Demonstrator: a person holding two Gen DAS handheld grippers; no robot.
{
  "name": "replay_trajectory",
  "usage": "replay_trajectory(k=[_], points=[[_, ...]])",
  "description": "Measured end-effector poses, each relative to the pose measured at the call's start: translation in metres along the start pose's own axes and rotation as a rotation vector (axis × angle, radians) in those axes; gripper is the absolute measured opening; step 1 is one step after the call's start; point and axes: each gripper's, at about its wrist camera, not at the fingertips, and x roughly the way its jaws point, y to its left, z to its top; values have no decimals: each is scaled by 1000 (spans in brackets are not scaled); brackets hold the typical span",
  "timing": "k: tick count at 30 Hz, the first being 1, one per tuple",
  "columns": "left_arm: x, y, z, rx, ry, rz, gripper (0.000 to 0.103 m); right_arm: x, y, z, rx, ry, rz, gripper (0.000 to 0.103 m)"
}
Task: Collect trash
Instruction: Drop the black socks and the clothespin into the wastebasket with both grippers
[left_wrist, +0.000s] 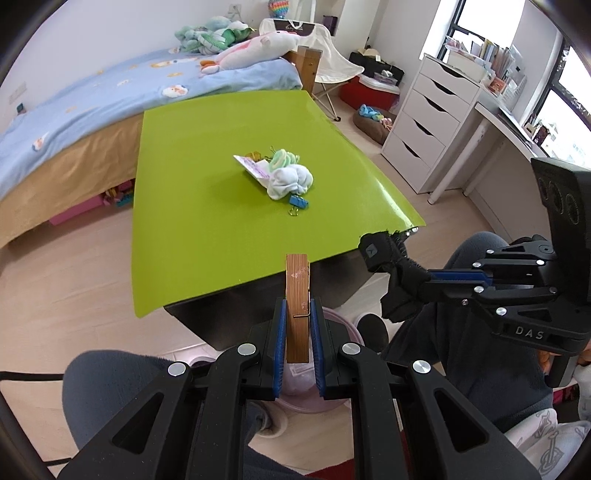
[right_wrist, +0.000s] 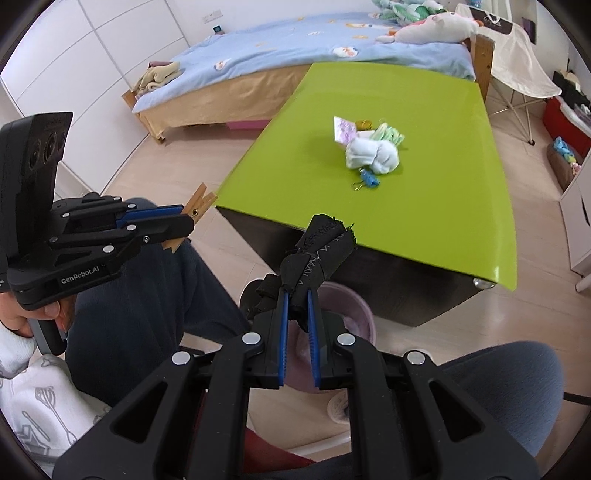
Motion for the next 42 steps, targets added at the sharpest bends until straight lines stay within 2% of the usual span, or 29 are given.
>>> replay_trajectory(k=[4, 7, 9, 10, 11, 14, 22, 35, 36, 38, 39, 42], points=[[-1, -3, -1, 5, -1, -8, 13, 2, 3, -1, -5, 6, 13, 10], [-2, -4, 0, 11, -5, -15, 13, 4, 2, 0, -9, 15, 25, 16], [-1, -5, 0, 17, -6, -16, 13, 6, 1, 0, -3, 18, 23, 35], [-1, -5, 0, 18, -6, -17, 13, 6, -1, 0, 1, 15, 17, 57], [-1, -5, -1, 18, -5, -17, 13, 5, -2, -1, 10, 6, 16, 70], [0, -7, -3, 24, 3, -20, 13, 2, -7, -1, 38, -10, 3, 87], [7, -18, -5, 53, 30, -46, 13, -11, -18, 1, 81, -55, -38, 93], [14, -33, -4, 97, 56, -98, 14, -30, -36, 0, 133, -94, -70, 94], [15, -34, -4, 100, 57, -105, 19, -31, -37, 0, 136, -95, -71, 94], [17, -34, -3, 101, 60, -103, 43, -32, -37, -1, 138, -95, -71, 94], [17, -34, -3, 94, 50, -98, 63, -32, -38, -1, 139, -95, -73, 94], [16, -32, -2, 82, 28, -73, 87, -32, -38, 0, 140, -98, -73, 95]])
